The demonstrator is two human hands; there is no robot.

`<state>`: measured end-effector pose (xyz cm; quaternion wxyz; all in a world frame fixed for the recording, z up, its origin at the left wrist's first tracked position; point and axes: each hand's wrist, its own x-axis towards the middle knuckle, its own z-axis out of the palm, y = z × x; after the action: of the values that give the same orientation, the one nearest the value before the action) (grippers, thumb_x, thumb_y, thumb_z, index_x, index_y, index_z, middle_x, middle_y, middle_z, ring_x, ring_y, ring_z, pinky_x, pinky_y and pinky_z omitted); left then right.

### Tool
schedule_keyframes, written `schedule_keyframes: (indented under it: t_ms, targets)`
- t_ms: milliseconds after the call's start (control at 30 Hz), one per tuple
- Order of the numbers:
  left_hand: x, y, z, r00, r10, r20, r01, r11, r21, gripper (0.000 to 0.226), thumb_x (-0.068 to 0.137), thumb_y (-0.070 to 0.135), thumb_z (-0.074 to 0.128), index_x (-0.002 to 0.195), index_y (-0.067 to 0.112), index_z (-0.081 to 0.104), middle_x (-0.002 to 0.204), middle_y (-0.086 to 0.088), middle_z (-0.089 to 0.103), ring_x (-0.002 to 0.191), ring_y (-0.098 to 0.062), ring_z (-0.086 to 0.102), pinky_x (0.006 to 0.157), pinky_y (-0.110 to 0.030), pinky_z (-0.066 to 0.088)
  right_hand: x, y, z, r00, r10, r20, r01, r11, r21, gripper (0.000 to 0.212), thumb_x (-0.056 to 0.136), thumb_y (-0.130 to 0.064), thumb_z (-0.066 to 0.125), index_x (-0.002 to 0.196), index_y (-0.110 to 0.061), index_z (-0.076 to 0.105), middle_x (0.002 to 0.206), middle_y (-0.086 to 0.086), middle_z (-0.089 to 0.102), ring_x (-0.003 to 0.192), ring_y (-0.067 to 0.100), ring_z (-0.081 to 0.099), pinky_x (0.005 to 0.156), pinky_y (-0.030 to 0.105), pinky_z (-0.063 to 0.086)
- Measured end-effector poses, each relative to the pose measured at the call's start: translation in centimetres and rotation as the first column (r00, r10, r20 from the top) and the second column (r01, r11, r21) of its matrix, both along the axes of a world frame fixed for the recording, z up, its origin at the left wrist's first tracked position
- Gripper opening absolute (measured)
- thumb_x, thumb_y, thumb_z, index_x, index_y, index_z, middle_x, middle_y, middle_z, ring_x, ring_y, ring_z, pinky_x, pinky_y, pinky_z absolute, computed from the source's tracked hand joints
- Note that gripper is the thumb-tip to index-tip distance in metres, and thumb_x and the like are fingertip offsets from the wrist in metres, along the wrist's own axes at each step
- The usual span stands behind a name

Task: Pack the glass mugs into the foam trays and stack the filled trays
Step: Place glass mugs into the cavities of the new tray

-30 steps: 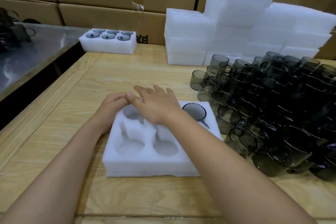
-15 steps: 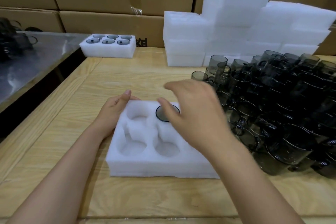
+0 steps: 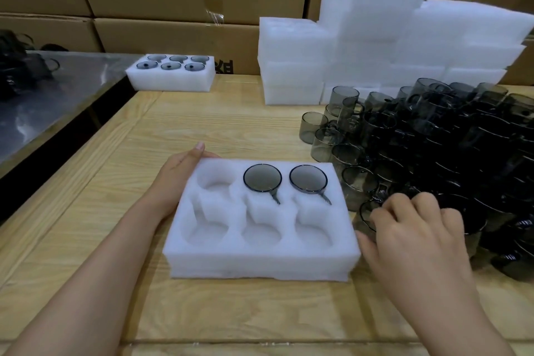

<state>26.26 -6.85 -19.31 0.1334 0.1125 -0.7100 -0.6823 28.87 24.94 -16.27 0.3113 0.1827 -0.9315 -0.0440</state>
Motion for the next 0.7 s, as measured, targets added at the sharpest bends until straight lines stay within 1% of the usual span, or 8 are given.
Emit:
schedule_keyframes:
  t_ms: [67, 200, 300, 367, 433, 533, 600, 700]
  targets:
    - [0.0, 0.0, 0.0, 1.000, -0.003, -0.001, 0.003, 1.000, 0.008, 0.043, 0.099, 0.037, 0.044, 0.077, 0.016, 0.075, 0.076, -0.007, 0.073, 0.069, -0.018, 0.069, 0.060, -0.023, 0.054, -0.2, -0.3, -0.3, 1.000, -0.003, 0.010, 0.003, 1.000, 0.027, 0.032, 0.075, -0.029, 0.044, 0.058, -0.005, 0.056, 0.065, 0.012, 0.051, 0.068, 0.034, 0.049, 0.063, 0.040, 0.024]
    - [-0.2, 0.1, 0.0, 1.000, 0.007, 0.011, -0.007, 1.000, 0.018, 0.039, 0.101, 0.031, 0.043, 0.084, 0.008, 0.071, 0.075, -0.008, 0.072, 0.068, -0.018, 0.068, 0.060, -0.022, 0.054, -0.8, -0.2, -1.0, 1.000, 0.016, -0.011, -0.016, 1.000, 0.013, 0.022, 0.066, -0.024, 0.058, 0.056, -0.004, 0.056, 0.061, 0.011, 0.050, 0.065, 0.034, 0.052, 0.066, 0.041, 0.025]
    - [-0.2, 0.2, 0.1, 1.000, 0.012, 0.010, -0.012, 1.000, 0.025, 0.038, 0.101, 0.028, 0.042, 0.087, 0.004, 0.068, 0.071, -0.005, 0.072, 0.064, -0.015, 0.068, 0.056, -0.018, 0.053, -1.0, -0.1, -1.2, 0.999, 0.037, -0.032, -0.038, 0.999, -0.019, 0.034, 0.076, -0.029, 0.044, 0.056, -0.005, 0.057, 0.062, 0.010, 0.051, 0.066, 0.033, 0.054, 0.069, 0.042, 0.026]
    - [-0.2, 0.2, 0.1, 1.000, 0.009, 0.012, -0.009, 1.000, 0.021, 0.039, 0.101, 0.028, 0.042, 0.087, 0.004, 0.069, 0.072, -0.005, 0.072, 0.065, -0.015, 0.068, 0.057, -0.019, 0.053, -1.0, 0.1, -1.1, 0.999, 0.024, -0.040, -0.026, 0.998, -0.051, 0.038, 0.081, -0.032, 0.040, 0.060, -0.008, 0.060, 0.065, 0.008, 0.053, 0.069, 0.032, 0.055, 0.073, 0.043, 0.027]
    - [-0.1, 0.1, 0.0, 1.000, 0.010, 0.017, -0.011, 1.000, 0.023, 0.039, 0.101, 0.029, 0.043, 0.086, 0.005, 0.069, 0.074, -0.006, 0.072, 0.067, -0.016, 0.068, 0.058, -0.020, 0.054, -0.8, 0.7, -0.9, 0.999, 0.012, -0.052, -0.018, 0.995, -0.100, 0.034, 0.087, -0.031, 0.043, 0.069, -0.011, 0.064, 0.075, 0.007, 0.058, 0.076, 0.032, 0.056, 0.078, 0.045, 0.029]
    - [-0.1, 0.0, 0.1, 1.000, 0.011, 0.024, -0.011, 1.000, 0.013, 0.039, 0.100, 0.031, 0.044, 0.085, 0.008, 0.071, 0.076, -0.006, 0.073, 0.069, -0.017, 0.069, 0.059, -0.021, 0.055, -0.7, 1.9, -0.3, 0.997, -0.007, -0.072, -0.007, 0.982, -0.187, 0.027, 0.087, -0.030, 0.049, 0.092, -0.011, 0.067, 0.106, 0.009, 0.062, 0.099, 0.033, 0.053, 0.085, 0.051, 0.032]
    - [-0.1, 0.0, 0.1, 1.000, 0.006, 0.027, -0.006, 1.000, 0.018, 0.039, 0.100, 0.031, 0.044, 0.085, 0.008, 0.071, 0.077, -0.008, 0.073, 0.070, -0.019, 0.068, 0.060, -0.023, 0.055, -0.9, 2.9, -0.3, 0.996, -0.072, -0.057, 0.057, 0.971, -0.232, 0.037, 0.084, -0.035, 0.052, 0.106, -0.008, 0.063, 0.122, 0.014, 0.055, 0.110, 0.035, 0.045, 0.087, 0.055, 0.033]
    - [-0.1, 0.0, 0.0, 1.000, -0.001, 0.024, 0.001, 1.000, 0.017, 0.039, 0.101, 0.031, 0.043, 0.086, 0.007, 0.071, 0.079, -0.010, 0.072, 0.073, -0.022, 0.067, 0.065, -0.029, 0.053, -1.4, 4.5, -0.7, 0.987, -0.160, 0.031, 0.163, 0.954, -0.251, 0.056, 0.081, -0.042, 0.049, 0.120, -0.003, 0.056, 0.129, 0.023, 0.048, 0.111, 0.044, 0.041, 0.084, 0.061, 0.039]
